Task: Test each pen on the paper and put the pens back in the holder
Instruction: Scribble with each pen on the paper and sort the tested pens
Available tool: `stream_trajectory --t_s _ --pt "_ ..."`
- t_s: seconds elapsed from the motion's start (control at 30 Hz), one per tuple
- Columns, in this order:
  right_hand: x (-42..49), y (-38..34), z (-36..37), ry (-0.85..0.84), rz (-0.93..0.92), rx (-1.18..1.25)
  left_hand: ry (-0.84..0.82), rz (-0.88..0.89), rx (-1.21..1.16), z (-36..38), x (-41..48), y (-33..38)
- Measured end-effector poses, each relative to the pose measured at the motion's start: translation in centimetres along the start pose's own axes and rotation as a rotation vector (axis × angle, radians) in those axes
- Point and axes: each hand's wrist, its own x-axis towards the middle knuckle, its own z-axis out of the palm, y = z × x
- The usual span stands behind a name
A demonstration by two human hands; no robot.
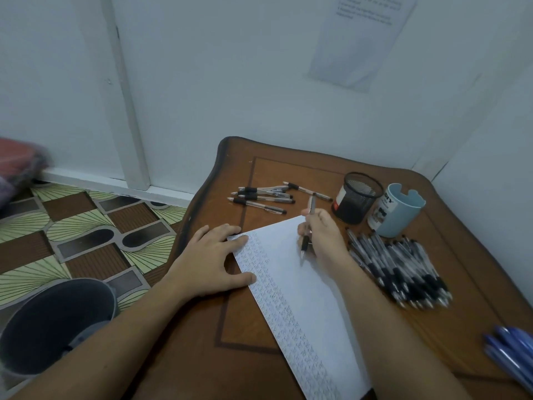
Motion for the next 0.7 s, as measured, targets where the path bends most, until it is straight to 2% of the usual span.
stream_trajectory --t_s 0.07,0.2,0.3,0.47,0.6,0.7 --pt "0.5 -0.4 -2.1 0.039 -0.054 -0.252 0.0 -0.005 0.011 0.0 0.1 0.0" --pt "0.7 0.2 -8.1 0.118 -0.214 -0.944 0.009 -0.005 0.003 0.0 0.0 0.1" --pt "0.1 0.9 -12.0 0.266 -0.195 -1.236 0.0 -0.015 0.016 -0.1 0.1 0.2" --pt "-0.4 1.7 -14.8 0.328 -0.069 -1.315 -0.01 -0.015 0.03 -0.1 0.0 0.5" --pt "-0.6 0.9 -13.4 0.389 -0.165 -1.362 0.01 -0.007 0.0 -0.3 -0.1 0.6" --pt "0.2 -0.1 -10.2 0.319 -0.31 -1.189 0.004 -0.005 -0.004 -0.3 0.0 0.5"
